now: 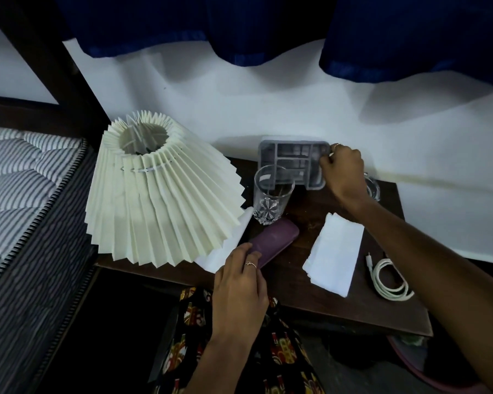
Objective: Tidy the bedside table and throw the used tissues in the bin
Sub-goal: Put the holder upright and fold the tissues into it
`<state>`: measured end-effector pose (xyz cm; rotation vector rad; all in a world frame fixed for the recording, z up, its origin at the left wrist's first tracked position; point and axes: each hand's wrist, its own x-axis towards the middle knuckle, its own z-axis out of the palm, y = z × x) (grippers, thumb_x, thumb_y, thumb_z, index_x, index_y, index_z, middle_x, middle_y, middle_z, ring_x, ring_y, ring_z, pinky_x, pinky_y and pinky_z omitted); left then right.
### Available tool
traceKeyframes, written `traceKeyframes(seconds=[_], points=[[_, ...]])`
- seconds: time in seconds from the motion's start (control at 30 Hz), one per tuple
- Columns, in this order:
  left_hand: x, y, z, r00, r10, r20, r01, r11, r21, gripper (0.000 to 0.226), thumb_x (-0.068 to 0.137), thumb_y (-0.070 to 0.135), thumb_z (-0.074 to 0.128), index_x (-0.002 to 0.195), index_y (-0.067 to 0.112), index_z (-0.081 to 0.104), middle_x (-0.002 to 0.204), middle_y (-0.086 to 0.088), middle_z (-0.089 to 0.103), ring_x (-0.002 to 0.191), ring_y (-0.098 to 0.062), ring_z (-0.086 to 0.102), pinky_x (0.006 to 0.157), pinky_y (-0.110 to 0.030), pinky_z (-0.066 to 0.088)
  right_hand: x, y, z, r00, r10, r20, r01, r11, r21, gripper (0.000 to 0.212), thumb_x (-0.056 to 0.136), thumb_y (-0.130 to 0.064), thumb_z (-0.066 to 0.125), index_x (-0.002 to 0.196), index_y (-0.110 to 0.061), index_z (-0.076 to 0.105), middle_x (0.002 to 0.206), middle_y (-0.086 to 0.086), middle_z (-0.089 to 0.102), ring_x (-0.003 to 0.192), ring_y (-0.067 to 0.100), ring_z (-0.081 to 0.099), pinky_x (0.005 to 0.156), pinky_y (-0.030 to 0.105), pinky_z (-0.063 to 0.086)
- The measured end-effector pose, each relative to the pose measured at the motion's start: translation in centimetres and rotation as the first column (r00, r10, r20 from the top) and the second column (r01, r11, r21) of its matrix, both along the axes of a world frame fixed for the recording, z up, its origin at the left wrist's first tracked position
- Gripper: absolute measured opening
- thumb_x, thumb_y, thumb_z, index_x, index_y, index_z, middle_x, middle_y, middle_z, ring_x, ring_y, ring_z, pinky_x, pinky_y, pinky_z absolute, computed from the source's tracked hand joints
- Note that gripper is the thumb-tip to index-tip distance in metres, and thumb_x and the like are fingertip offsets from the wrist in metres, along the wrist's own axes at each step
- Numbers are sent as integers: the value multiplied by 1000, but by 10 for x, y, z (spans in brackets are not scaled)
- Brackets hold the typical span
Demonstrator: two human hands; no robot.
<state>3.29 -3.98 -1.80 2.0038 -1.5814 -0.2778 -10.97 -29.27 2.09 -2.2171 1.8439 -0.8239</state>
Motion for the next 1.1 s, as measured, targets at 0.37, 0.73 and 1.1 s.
traceKeyframes(seconds=[0.37,0.73,1.1], points=[[-2,5,-1,997,-54,63,54,999,-6,27,85,14,53,109,17,64,124,1,58,112,-17,59,90,-35,50,-11,-11,17,970,-158,186,96,948,304,32,86,-17,56,70,10,62,38,2,50,42,11,51,52,24,44],[-3,0,-4,995,-88,55,87,996,8,28,82,15,52,107,19,63,122,1,57,111,-16,59,89,-34,51,-2,-25,9,947,-242,210,147,911,386,44,89,-20,57,48,-11,44,33,0,44,48,11,42,50,25,37],[-5,-2,-2,994,-94,57,93,995,20,35,86,23,36,109,19,62,122,1,57,111,-15,58,88,-33,50,-1,-24,10,947,-256,193,173,916,363,50,91,-26,57,48,-8,41,50,6,40,58,22,43,52,29,30]])
